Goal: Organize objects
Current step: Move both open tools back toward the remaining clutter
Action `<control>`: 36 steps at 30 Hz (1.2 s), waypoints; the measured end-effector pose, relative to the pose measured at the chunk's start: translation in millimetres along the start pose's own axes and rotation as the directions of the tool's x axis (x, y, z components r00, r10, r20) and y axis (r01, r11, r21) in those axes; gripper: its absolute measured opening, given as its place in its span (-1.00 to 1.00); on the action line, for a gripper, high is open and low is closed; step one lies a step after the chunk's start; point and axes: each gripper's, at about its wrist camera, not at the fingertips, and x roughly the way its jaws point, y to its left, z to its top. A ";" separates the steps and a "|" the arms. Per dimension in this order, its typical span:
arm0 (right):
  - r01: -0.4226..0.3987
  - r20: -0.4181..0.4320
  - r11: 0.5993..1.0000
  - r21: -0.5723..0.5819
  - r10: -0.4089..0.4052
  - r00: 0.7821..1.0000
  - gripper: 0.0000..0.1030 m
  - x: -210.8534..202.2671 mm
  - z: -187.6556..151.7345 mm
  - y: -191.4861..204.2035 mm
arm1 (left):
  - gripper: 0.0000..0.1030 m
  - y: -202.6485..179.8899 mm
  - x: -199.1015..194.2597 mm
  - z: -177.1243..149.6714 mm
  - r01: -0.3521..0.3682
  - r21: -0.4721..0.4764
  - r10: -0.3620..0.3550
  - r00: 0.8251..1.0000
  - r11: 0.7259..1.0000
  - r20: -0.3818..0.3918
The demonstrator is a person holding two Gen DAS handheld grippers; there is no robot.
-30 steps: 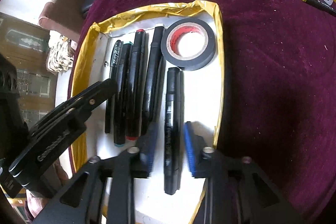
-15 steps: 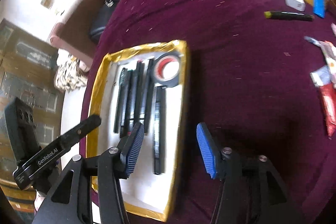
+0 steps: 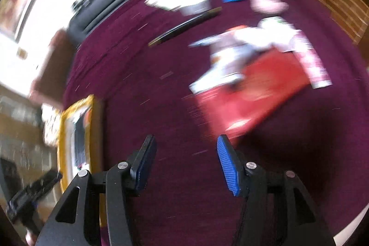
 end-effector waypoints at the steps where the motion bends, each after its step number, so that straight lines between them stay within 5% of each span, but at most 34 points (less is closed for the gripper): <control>1: 0.016 0.016 1.000 0.021 -0.017 1.000 -0.04 -5.7 6.0 -16.1 | -0.03 -9.5 4.7 -3.2 0.005 0.007 -0.005 1.000 1.000 -0.009; 8: 0.116 0.073 0.989 0.092 -0.123 0.990 -0.04 -17.8 64.6 -106.0 | -0.03 -62.0 32.0 -25.7 0.012 0.049 -0.010 0.999 0.999 -0.052; 13: -0.004 0.016 1.000 0.001 0.004 1.000 -0.04 10.8 101.0 -99.7 | -0.03 -70.8 38.5 -35.6 -0.016 0.012 0.017 0.999 1.000 -0.049; 18: 0.112 0.052 0.993 -0.038 -0.110 0.993 -0.04 37.8 131.8 -90.9 | -0.03 -72.0 41.9 -45.7 -0.028 -0.026 0.027 0.999 0.999 -0.038; 21: 0.134 0.030 0.985 -0.108 -0.132 0.991 0.32 54.6 128.6 -78.8 | -0.03 -72.2 46.9 -50.4 -0.026 -0.046 0.024 0.999 0.999 -0.038; 26: -0.051 -0.075 0.952 -0.300 0.030 0.997 0.39 56.9 99.5 -35.7 | -0.03 -77.9 58.2 -51.3 -0.031 -0.069 0.028 0.999 0.997 -0.044; 28: -0.213 -0.230 0.921 -0.327 0.141 0.963 0.39 63.1 86.3 -20.7 | -0.03 -82.3 60.3 -50.7 -0.026 -0.067 0.023 0.999 0.997 -0.045; 30: -0.274 -0.285 0.890 -0.364 0.174 0.943 0.39 58.5 75.7 -10.0 | -0.03 -87.9 60.7 -50.1 -0.024 -0.053 0.022 0.999 0.998 -0.042; 34: -0.239 -0.186 0.915 -0.325 0.186 0.965 0.39 35.4 90.9 -27.6 | -0.03 -92.5 61.8 -51.7 -0.026 -0.040 0.024 0.999 0.999 -0.044; 36: -0.116 -0.087 0.942 -0.313 0.094 0.992 0.39 27.3 107.6 -43.1 | -0.03 -93.2 62.9 -52.9 -0.030 -0.039 0.028 0.999 0.999 -0.047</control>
